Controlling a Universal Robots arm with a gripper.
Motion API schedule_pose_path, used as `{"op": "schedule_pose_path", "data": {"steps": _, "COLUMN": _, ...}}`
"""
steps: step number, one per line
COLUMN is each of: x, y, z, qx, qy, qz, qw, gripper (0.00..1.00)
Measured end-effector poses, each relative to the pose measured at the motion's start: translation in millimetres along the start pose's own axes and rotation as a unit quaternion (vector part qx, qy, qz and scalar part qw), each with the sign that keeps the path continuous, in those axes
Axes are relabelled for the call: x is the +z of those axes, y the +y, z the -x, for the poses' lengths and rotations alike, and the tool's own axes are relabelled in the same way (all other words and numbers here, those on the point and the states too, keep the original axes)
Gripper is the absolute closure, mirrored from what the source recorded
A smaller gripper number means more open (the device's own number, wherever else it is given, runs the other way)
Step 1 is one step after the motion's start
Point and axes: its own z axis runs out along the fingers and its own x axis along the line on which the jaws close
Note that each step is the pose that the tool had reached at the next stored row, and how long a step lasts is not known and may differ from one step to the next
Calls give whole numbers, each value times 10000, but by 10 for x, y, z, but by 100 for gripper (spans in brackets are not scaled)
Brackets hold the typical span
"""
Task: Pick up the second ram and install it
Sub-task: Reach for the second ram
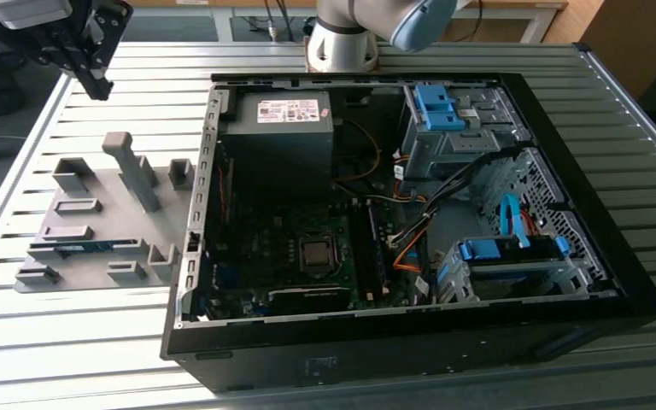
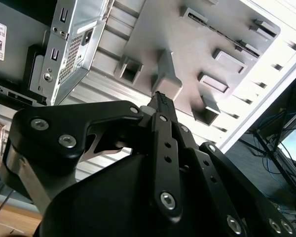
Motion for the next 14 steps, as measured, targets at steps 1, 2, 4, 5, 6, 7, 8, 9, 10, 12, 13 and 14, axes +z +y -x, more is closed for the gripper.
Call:
{"op": "schedule_pose_path", "data": {"steps": 1, "x": 0, "y": -1, "z": -10, "qx": 0, "qy": 0, "qz": 0, "qw": 10000, "gripper": 89}}
{"op": "schedule_pose_path", "data": {"steps": 2, "x": 0, "y": -1, "z": -20, "qx": 0, "qy": 0, "qz": 0, "qw": 10000, "gripper": 89}}
{"op": "schedule_pose_path", "data": {"steps": 4, "x": 0, "y": -3, "z": -40, "qx": 0, "qy": 0, "qz": 0, "qw": 10000, "gripper": 89}}
{"op": "schedule_pose_path", "data": {"steps": 5, "x": 0, "y": -4, "z": -50, "qx": 0, "qy": 0, "qz": 0, "qw": 10000, "gripper": 89}}
{"op": "schedule_pose_path", "data": {"steps": 6, "x": 0, "y": -5, "z": -61, "qx": 0, "qy": 0, "qz": 0, "qw": 10000, "gripper": 89}}
{"op": "schedule_pose_path", "data": {"steps": 7, "x": 0, "y": -5, "z": -71, "qx": 0, "qy": 0, "qz": 0, "qw": 10000, "gripper": 89}}
{"op": "schedule_pose_path", "data": {"steps": 8, "x": 0, "y": -6, "z": -80, "qx": 0, "qy": 0, "qz": 0, "qw": 10000, "gripper": 89}}
{"op": "schedule_pose_path", "data": {"steps": 9, "x": -1, "y": -7, "z": -90, "qx": 0, "qy": 0, "qz": 0, "qw": 10000, "gripper": 89}}
{"op": "schedule_pose_path", "data": {"steps": 10, "x": -1, "y": -7, "z": -100, "qx": 0, "qy": 0, "qz": 0, "qw": 10000, "gripper": 89}}
{"op": "schedule_pose_path", "data": {"steps": 12, "x": 0, "y": -9, "z": -121, "qx": 0, "qy": 0, "qz": 0, "qw": 10000, "gripper": 89}}
{"op": "schedule_pose_path", "data": {"steps": 13, "x": -1, "y": -10, "z": -131, "qx": 0, "qy": 0, "qz": 0, "qw": 10000, "gripper": 89}}
{"op": "schedule_pose_path", "data": {"steps": 14, "x": -1, "y": -11, "z": -142, "qx": 0, "qy": 0, "qz": 0, "qw": 10000, "gripper": 89}}
